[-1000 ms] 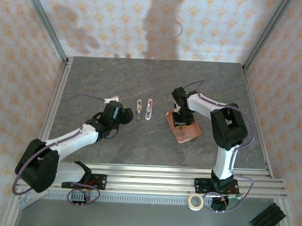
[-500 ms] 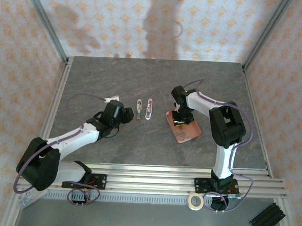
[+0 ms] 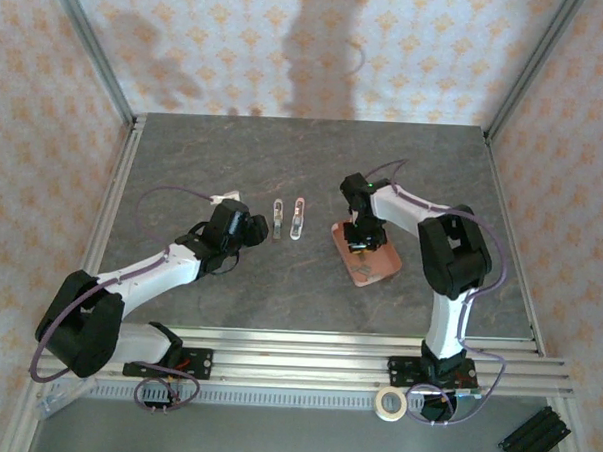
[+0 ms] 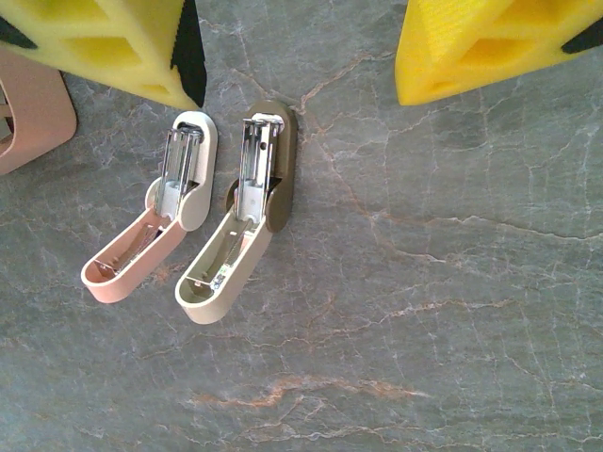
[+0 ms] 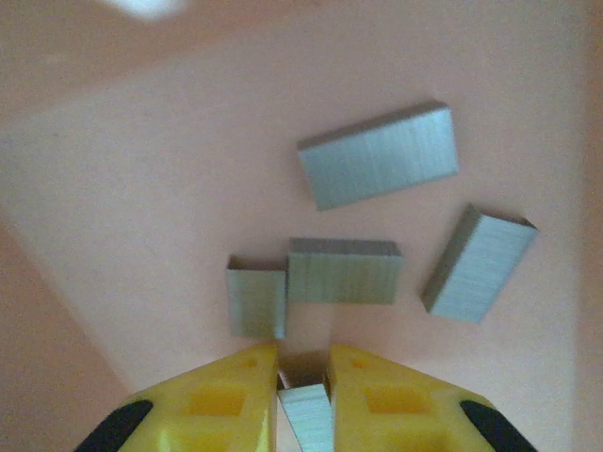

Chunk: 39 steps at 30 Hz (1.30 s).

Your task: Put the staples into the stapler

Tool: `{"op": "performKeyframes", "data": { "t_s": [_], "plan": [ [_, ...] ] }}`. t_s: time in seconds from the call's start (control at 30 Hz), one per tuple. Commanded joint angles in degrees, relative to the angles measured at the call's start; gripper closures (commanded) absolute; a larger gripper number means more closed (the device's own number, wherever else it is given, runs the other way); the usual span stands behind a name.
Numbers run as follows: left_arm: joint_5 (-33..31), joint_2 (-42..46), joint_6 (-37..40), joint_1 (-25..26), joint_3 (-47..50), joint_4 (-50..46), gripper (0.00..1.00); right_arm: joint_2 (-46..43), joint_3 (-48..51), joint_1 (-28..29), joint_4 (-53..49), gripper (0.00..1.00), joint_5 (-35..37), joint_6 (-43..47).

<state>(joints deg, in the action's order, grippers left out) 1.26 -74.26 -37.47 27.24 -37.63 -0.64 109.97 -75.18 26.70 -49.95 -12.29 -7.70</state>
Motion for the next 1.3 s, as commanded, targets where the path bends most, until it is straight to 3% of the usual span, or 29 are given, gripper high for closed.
{"op": "performKeyframes", "data": {
  "t_s": [0.0,0.43,0.73,1.0,1.27],
  "plan": [
    [-0.6,0.3,0.9,-0.5,-1.7,-1.4,0.43,-4.8,1.2,0.2,-0.8,0.82,3.0,-2.0],
    [-2.1,1.9,-0.1,-0.5,1.2,1.2,0.43,-21.7,13.7,1.3,17.7,0.82,3.4,-13.4],
    [-6.1,4.1,0.3,-0.5,5.1,4.2,0.42,-27.0,20.1,4.2,29.3,0.82,7.1,-21.5],
    [-9.2,5.9,0.0,-0.5,10.0,8.9,0.37,-25.1,19.1,9.3,34.6,0.82,11.9,-24.5],
    [-12.4,7.7,0.8,-0.7,14.3,12.9,0.34,-15.5,13.3,14.9,39.6,0.82,12.2,-28.1]
  ]
}}
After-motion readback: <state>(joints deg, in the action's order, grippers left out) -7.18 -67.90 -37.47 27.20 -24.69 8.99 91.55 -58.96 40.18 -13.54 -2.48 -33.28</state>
